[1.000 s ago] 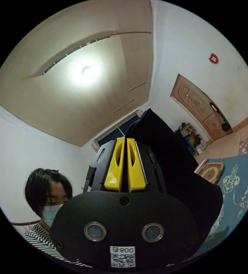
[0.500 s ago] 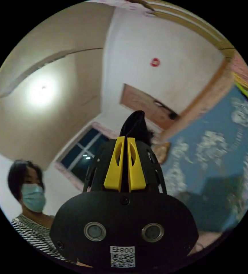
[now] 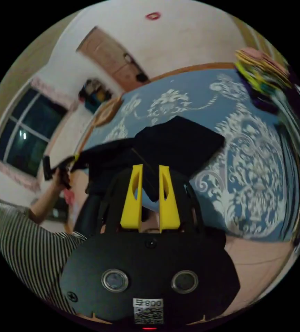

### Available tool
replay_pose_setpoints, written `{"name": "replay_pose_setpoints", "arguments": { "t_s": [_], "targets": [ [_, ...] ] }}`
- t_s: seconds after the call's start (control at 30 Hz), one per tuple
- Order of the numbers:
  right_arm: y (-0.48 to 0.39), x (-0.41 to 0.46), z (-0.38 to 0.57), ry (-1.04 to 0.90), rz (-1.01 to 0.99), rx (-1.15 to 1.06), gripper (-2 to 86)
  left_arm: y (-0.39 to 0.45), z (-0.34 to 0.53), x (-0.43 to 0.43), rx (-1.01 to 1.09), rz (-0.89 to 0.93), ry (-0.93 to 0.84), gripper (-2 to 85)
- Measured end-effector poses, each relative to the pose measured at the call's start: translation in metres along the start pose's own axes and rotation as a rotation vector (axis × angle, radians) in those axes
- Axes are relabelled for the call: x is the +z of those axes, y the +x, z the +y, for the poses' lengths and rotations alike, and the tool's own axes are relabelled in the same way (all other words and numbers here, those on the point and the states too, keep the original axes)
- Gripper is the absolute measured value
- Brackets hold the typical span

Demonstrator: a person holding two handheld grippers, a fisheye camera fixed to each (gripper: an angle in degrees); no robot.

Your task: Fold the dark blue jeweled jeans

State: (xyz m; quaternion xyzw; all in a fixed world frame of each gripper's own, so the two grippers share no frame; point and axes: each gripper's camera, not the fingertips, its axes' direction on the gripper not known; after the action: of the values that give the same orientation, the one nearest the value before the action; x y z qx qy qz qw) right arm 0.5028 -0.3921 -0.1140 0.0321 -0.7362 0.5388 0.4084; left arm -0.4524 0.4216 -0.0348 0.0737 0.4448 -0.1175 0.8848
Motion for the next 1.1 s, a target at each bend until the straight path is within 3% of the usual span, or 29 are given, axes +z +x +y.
{"name": "replay_pose_setpoints", "arguments": {
  "t_s": [0.13, 0.27, 0.43, 0.6, 0.73, 0.87, 1.1],
  "targets": [
    [-0.006, 0.063, -0.032, -0.186, 0.189, -0.273, 10.2, 0.001, 0.0, -0.001, -0.051, 0.012, -0.018, 6.8],
    [0.013, 0.099, -0.045, -0.306, 0.338, -0.379, 13.2, 0.008, -0.006, 0.0, -0.038, -0.043, -0.024, 10.0],
    [0.05, 0.125, -0.061, -0.346, 0.507, -0.487, 11.0, 0.013, -0.026, 0.016, 0.018, -0.114, -0.115, 11.7],
    [0.081, 0.122, -0.083, -0.37, 0.495, -0.494, 9.1, 0.033, -0.035, 0.04, 0.165, -0.047, -0.272, 12.2],
    [0.107, 0.114, -0.101, -0.391, 0.414, -0.468, 3.9, 0.051, -0.027, 0.074, 0.359, -0.245, -0.494, 10.8],
    [0.125, 0.109, -0.115, -0.392, 0.417, -0.46, 2.4, 0.055, -0.036, 0.073, 0.401, -0.313, -0.501, 2.8],
    [0.149, 0.087, -0.144, -0.367, 0.421, -0.462, 1.3, 0.051, -0.053, 0.046, 0.414, -0.33, -0.425, 0.6]
  ]
}}
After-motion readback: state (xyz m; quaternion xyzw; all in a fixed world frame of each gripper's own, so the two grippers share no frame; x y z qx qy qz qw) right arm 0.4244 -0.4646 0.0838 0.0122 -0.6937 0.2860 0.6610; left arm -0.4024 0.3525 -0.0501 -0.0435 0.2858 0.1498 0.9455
